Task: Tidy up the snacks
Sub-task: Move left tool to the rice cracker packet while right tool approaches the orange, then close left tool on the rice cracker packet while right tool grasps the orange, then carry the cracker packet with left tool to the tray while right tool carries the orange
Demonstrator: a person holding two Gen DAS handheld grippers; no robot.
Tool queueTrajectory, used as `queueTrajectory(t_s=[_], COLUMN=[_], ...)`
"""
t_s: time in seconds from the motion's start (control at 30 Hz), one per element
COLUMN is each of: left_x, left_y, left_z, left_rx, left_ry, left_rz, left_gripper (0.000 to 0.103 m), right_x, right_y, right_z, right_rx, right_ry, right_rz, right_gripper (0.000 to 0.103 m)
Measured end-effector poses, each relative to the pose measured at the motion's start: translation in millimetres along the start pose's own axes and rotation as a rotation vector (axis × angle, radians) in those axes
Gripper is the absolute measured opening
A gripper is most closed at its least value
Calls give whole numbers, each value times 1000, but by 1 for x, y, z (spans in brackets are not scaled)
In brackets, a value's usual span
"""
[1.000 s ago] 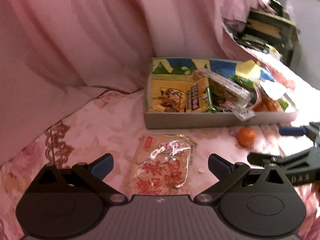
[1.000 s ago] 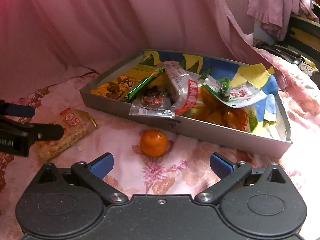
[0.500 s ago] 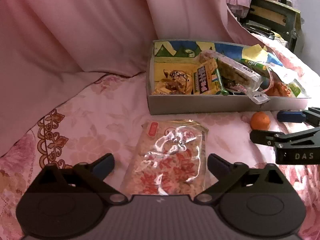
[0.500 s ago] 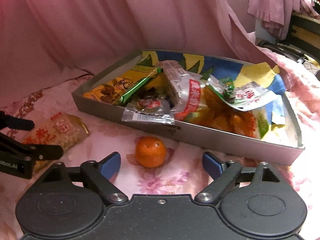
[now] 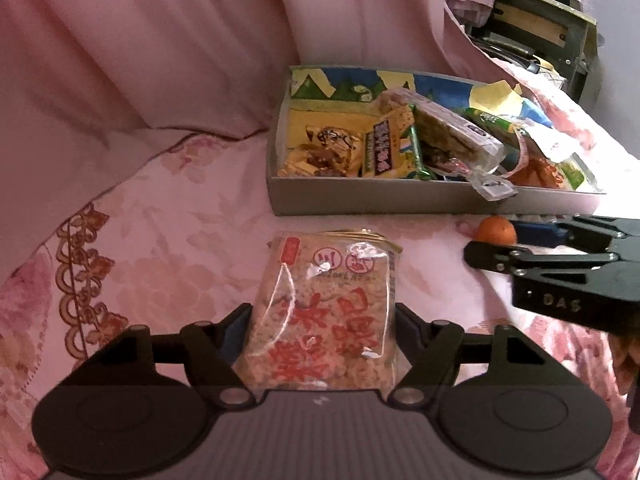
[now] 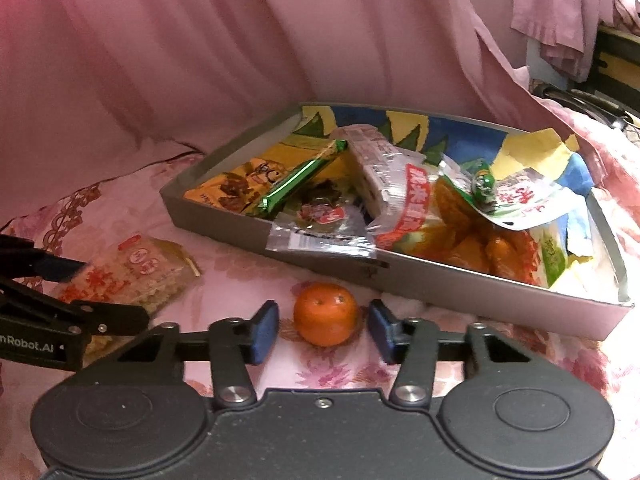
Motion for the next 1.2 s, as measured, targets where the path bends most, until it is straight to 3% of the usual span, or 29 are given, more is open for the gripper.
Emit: queueTrajectory(t_s=[0.03, 0.5, 0.87, 1.03, 1.2], left_x=[0, -5, -16, -15, -7], left_y=[0, 2, 24, 38, 56], left_z=[2, 23, 26, 22, 20], left_rx=[1, -29, -140, -121, -93], left_ry=[4, 63, 259, 311, 322], left_rz=[-3, -49, -85, -59, 25], left_gripper=[77, 76, 75, 75, 75], right_x=[0, -9, -21, -23, -16], right_y=[-1, 16, 65, 91, 100], right_z=[-2, -8, -3, 0, 7], right_rx=[8, 50, 73, 71, 59], right_ry=[3, 21, 39, 38, -3], right_rz=[-7, -47, -59, -21, 41], right_gripper=[37, 35, 35, 35, 35])
Point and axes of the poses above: each gripper's, at about its wrist camera, not at the fingertips, and y roughly against the way its jaws point, z to its right, x to its top, the point moved 1 cm from there along -y, roughly the way its jaws point, and after that the axes turned 11 degrees about -x, right-handed, at the moved point
